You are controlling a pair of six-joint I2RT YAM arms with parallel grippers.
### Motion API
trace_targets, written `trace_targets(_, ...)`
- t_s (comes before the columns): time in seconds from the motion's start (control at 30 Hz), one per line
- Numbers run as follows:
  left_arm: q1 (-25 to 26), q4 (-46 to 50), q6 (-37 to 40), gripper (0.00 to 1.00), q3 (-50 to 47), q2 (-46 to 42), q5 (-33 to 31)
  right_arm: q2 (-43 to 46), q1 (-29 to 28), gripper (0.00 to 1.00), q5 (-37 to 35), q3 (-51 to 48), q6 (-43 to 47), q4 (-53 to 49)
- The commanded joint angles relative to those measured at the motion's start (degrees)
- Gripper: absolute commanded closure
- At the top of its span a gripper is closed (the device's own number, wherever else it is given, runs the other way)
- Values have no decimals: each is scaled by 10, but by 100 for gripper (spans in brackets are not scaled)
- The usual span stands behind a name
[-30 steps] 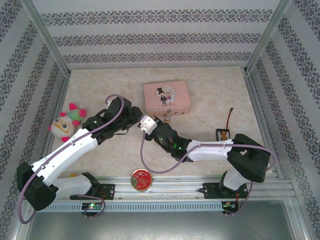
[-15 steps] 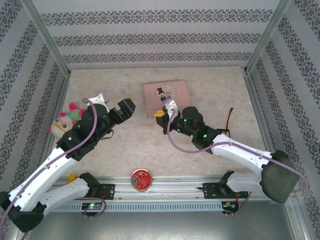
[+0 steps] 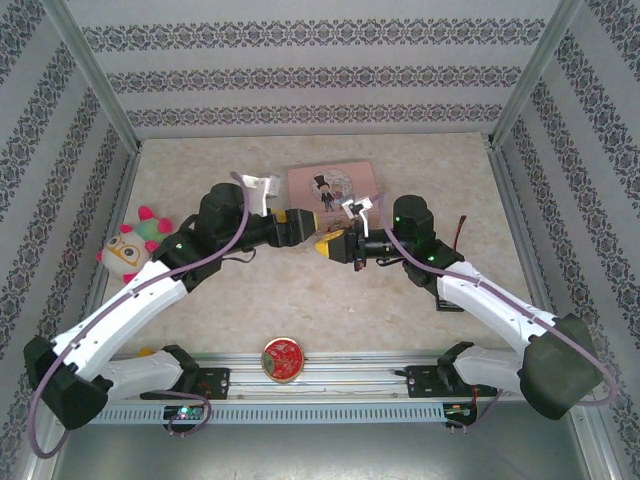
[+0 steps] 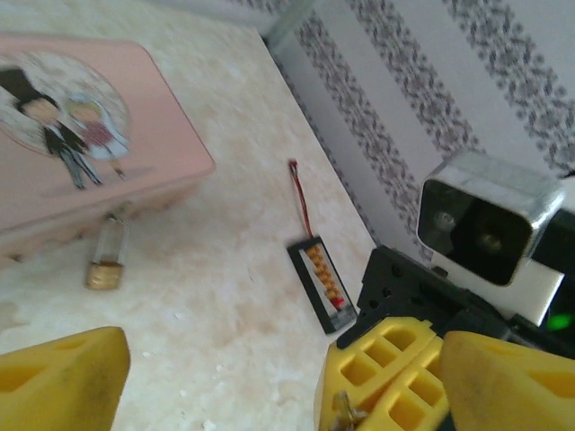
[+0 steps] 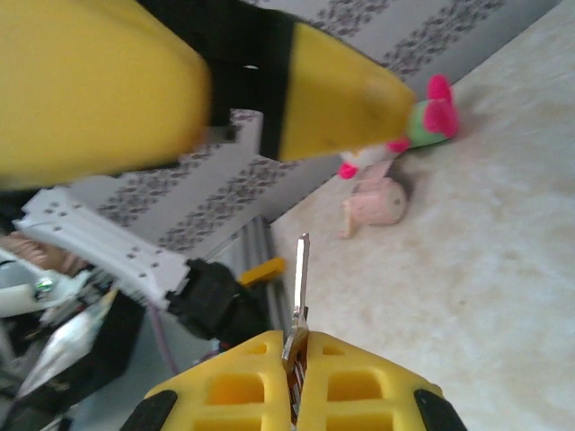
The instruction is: Unlock the padlock with the key
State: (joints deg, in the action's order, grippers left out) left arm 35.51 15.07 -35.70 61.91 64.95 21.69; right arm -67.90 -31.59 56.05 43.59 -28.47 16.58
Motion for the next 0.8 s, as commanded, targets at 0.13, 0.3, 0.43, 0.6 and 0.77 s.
trace_targets(0.13, -6, -25, 55, 27, 18, -10, 89, 8, 12, 100, 96, 17, -54, 42)
trace_targets(0.3, -6, -55, 53, 34, -4, -17, 137, 10, 15, 100, 109, 19, -71, 56)
trace_targets(0.43, -7, -77, 45, 42, -16, -14, 173, 8, 16, 100, 114, 24, -80, 64)
trace_targets(0.6, -7, -66, 53, 48, -21, -18, 170, 13, 18, 100, 109, 21, -82, 71)
trace_targets(0.77, -9, -59, 57, 57, -25, -19, 173, 16, 18, 100, 105, 18, -85, 77)
